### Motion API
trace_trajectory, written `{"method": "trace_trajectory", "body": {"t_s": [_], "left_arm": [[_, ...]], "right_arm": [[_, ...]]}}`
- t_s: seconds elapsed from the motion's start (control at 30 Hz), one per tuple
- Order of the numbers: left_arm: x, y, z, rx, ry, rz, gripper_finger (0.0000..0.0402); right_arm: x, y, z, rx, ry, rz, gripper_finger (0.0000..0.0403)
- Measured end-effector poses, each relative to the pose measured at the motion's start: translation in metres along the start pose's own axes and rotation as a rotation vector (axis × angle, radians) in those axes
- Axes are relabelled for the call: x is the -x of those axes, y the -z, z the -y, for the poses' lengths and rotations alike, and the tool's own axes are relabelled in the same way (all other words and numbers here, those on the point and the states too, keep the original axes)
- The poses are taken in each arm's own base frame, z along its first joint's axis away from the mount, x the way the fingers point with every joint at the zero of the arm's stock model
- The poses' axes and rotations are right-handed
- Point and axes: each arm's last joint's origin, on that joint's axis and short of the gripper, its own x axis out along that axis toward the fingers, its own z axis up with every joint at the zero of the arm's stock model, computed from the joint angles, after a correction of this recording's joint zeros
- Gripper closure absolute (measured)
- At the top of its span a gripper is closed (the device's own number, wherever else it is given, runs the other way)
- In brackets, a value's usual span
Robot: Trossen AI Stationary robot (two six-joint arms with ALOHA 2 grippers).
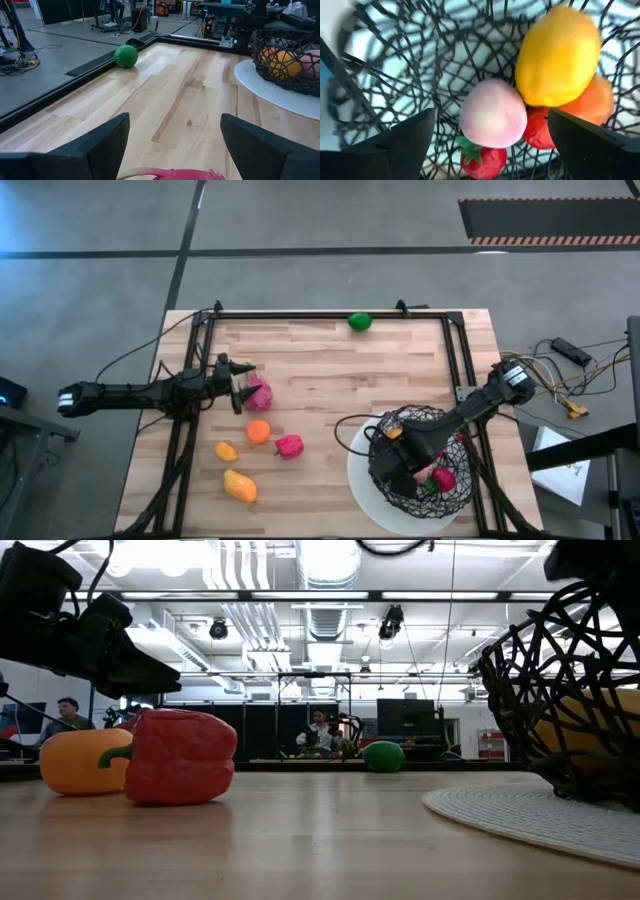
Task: Build produce basket
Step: Put the pink dragon fruit into the black wire basket
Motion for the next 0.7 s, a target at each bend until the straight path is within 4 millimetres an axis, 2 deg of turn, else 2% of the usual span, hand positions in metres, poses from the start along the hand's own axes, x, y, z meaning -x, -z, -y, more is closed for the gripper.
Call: {"method": "trace_trajectory", "body": {"t_s": [0.2, 0.37, 0.47, 0.53, 0.7], "left_arm": [[0.0, 0.0, 0.0, 0.001, 0.0, 0.001, 0.0104], [0.0, 0.0, 0.0, 0.0, 0.0, 0.001, 0.0104], [0.0, 0.0, 0.0, 0.0, 0.0, 0.0, 0.0104], [0.0, 0.0, 0.0, 0.0, 0.0, 0.0, 0.0104], [0.0, 0.0, 0.0, 0.0, 0.0, 0.0, 0.0104]], "right_arm": [[0.017, 0.018, -0.014, 0.027, 0.075, 0.271, 0.0035], [0.014, 0.042, -0.044, 0.087, 0.162, 0.737, 0.0035], [0.003, 0.056, -0.065, 0.114, 0.213, 1.027, 0.0035], [-0.008, 0.063, -0.078, 0.126, 0.235, 1.162, 0.0035], [-0.036, 0.06, -0.096, 0.125, 0.268, 1.268, 0.0035]]}}
